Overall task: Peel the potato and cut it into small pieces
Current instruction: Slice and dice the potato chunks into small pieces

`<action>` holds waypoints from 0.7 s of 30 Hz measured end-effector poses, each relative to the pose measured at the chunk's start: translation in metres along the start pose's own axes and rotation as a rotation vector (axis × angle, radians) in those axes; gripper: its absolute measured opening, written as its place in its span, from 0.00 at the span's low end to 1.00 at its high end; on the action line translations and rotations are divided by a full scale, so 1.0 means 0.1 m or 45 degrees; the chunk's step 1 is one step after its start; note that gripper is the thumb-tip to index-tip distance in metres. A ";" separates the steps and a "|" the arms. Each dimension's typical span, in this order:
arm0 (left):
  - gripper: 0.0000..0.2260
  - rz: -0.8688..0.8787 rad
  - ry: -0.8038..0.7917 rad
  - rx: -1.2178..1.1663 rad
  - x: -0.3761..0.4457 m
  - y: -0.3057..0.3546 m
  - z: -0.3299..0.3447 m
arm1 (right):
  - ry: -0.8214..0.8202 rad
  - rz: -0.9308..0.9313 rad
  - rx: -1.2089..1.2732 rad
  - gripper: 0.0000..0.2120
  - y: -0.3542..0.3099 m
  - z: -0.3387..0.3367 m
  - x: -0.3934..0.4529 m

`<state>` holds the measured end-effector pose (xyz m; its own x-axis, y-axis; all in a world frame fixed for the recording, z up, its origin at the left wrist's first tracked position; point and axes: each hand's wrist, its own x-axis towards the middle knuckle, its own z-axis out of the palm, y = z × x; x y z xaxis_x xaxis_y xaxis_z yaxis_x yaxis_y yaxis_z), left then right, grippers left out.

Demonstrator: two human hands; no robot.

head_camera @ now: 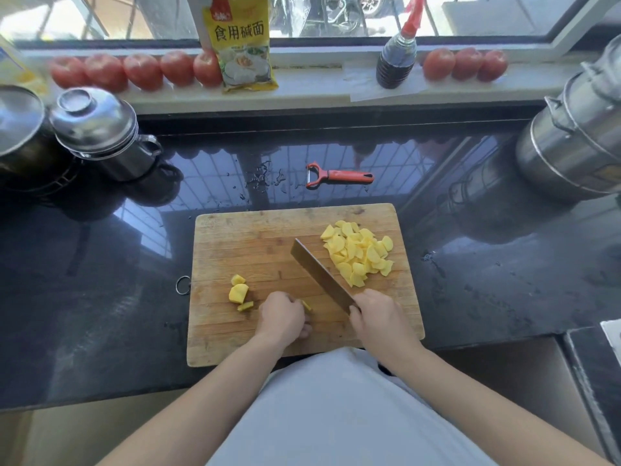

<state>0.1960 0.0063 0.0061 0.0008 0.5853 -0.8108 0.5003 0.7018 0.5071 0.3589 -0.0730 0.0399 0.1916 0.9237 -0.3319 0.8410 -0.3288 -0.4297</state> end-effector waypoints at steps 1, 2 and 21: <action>0.08 -0.025 0.013 -0.082 0.01 0.02 0.01 | 0.002 0.015 0.011 0.11 0.06 -0.07 0.02; 0.08 -0.052 0.007 -0.169 0.03 0.05 0.03 | 0.014 0.021 0.022 0.11 0.11 -0.14 0.04; 0.19 0.949 -0.066 0.702 -0.40 0.82 -0.24 | 0.629 -0.630 -0.598 0.11 0.73 -0.28 0.03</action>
<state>0.2165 0.0500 0.0866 0.5198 0.7793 -0.3500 0.6957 -0.1485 0.7028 0.4353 -0.0889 0.0314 -0.1468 0.9557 0.2552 0.9885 0.1515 0.0013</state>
